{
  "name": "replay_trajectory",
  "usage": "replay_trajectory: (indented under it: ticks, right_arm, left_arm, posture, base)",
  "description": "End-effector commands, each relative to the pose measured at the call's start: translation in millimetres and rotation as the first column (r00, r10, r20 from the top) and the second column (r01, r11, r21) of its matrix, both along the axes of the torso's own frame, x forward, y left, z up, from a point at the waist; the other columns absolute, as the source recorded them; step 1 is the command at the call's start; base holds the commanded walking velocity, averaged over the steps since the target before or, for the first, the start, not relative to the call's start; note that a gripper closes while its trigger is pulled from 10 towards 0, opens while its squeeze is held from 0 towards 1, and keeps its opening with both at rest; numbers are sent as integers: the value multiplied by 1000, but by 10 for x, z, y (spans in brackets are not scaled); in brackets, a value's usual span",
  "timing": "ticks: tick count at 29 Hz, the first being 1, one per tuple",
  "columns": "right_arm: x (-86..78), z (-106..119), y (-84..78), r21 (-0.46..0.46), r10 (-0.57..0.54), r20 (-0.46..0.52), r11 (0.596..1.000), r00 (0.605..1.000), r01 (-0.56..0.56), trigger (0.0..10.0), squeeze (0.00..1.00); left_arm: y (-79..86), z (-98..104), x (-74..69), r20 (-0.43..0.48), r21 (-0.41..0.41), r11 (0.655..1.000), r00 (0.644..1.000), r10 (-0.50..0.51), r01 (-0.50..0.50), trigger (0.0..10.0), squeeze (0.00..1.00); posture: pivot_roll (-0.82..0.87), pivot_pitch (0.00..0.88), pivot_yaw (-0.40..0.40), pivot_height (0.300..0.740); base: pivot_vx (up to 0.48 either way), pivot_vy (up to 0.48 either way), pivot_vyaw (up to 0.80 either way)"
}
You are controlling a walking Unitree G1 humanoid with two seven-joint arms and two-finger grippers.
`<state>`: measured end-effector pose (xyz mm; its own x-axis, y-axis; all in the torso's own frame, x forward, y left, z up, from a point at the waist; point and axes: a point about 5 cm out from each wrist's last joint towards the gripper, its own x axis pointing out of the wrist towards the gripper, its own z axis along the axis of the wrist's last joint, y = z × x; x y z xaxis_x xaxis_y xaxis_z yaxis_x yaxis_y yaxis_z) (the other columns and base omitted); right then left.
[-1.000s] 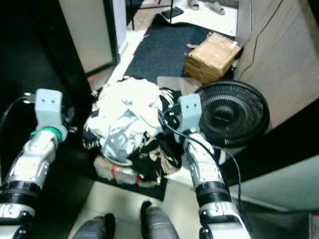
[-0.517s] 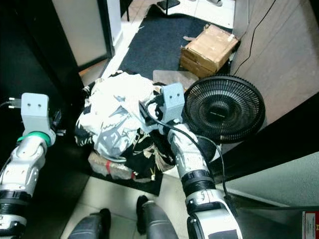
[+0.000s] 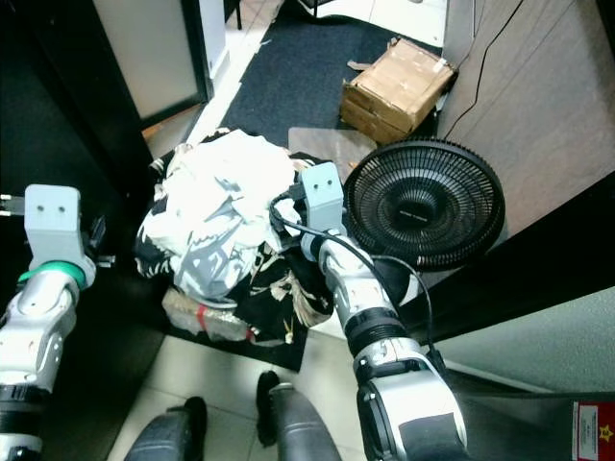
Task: Clothes washing
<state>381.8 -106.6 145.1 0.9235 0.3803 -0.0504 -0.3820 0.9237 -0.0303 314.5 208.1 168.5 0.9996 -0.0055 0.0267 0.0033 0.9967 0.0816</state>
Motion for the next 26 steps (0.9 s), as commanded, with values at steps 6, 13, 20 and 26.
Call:
replay_trajectory:
  ticks: [6,13,20,26]
  right_arm:
    - [-42,-73,35,20,31,2,999,1000,-31,10000,0]
    - [-38,-75,69,20,47,1,999,999,-47,10000,0]
    - [31,44,103,11,75,20,997,997,-75,10000,0]
    - [107,288,286,34,125,72,991,990,-128,10000,0]
  left_arm:
    - [-542,258,-201,38,-29,935,935,-352,353,10000,0]
    - [-569,155,-269,-14,-23,925,925,-380,379,10000,0]
    - [-566,146,-232,-49,-44,951,950,-309,307,10000,0]
    - [-507,248,-215,-36,-62,965,966,-256,253,10000,0]
  posture:
    - [28,258,18,740]
    - [24,260,23,740]
    - [19,273,29,740]
    - [31,272,25,740]
  base:
    - [0,0,0]
    - [0,0,0]
    - [0,0,0]
    - [0,0,0]
